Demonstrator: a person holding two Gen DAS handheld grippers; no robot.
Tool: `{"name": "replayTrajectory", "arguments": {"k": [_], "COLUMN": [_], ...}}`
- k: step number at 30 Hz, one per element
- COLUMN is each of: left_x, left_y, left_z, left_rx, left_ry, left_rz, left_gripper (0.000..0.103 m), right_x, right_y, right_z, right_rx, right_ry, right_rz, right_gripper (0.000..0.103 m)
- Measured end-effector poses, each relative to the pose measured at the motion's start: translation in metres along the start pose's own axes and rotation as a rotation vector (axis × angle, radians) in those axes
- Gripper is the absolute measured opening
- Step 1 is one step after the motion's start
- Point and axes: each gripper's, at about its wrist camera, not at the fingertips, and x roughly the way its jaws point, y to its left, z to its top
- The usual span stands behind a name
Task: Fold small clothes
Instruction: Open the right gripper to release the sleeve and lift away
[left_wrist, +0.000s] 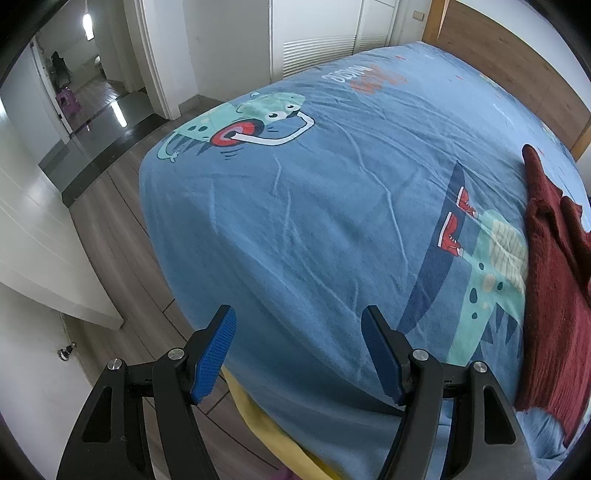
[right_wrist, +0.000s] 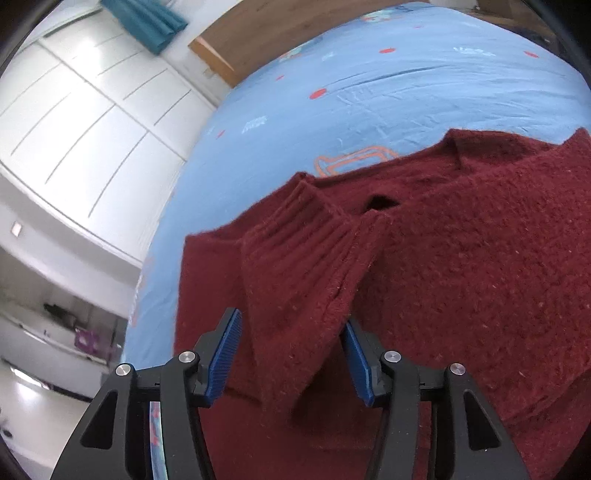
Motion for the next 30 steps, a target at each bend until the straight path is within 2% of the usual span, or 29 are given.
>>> {"name": "replayTrajectory", "arguments": {"k": [3,4,6,7,8,11,15,19,22,25,27,30], "left_x": [0.002,0.003,0.003,0.003,0.003,0.003,0.003,0.004,0.003,0.002,0.002,0.002], "left_y": [0.002,0.003,0.003,0.003,0.003,0.003,0.006,0.004,-0.002,-0.01,-0.014,-0.019], "left_z": [0.001,0.001,0.001,0.001,0.001,0.0,-0.001,0.0,0.0,0.001,0.001,0.001], "left_rx": [-0.009,-0.011,-0.009,-0.007,-0.006,-0.006,-0.013,-0.01,-0.003,0.019,0.031,0.044], "left_ry": [0.004,0.005,0.005,0.005,0.006,0.007,0.008,0.004,-0.004,-0.011,-0.015,-0.017], "left_rz": [-0.001,-0.001,0.0,0.0,0.0,0.0,0.004,0.003,-0.008,-0.017,-0.024,-0.031], "left_gripper": [0.065,0.065,0.065,0.065,0.065,0.065,0.065,0.065,0.065,0.065,0.065,0.065], "right_x": [0.006,0.009,0.022,0.03,0.035,0.055,0.072,0.061,0.046,0.029,0.018,0.018], "right_y": [0.021,0.027,0.04,0.046,0.051,0.067,0.078,0.084,0.096,0.096,0.085,0.06], "right_z": [-0.006,-0.007,-0.015,-0.02,-0.024,-0.039,-0.054,-0.057,-0.058,-0.052,-0.041,-0.034], "right_rx": [-0.051,-0.058,-0.072,-0.078,-0.083,-0.127,-0.164,-0.225,-0.334,-0.388,-0.381,-0.388], "right_ry": [0.028,0.037,0.066,0.09,0.108,0.164,0.222,0.236,0.23,0.176,0.114,0.064], "right_rz": [0.041,0.05,0.062,0.068,0.071,0.049,0.01,0.047,0.051,0.019,-0.048,-0.214], "right_gripper": [0.056,0.052,0.036,0.023,0.019,0.019,0.027,0.044,0.046,0.046,0.046,0.046]}}
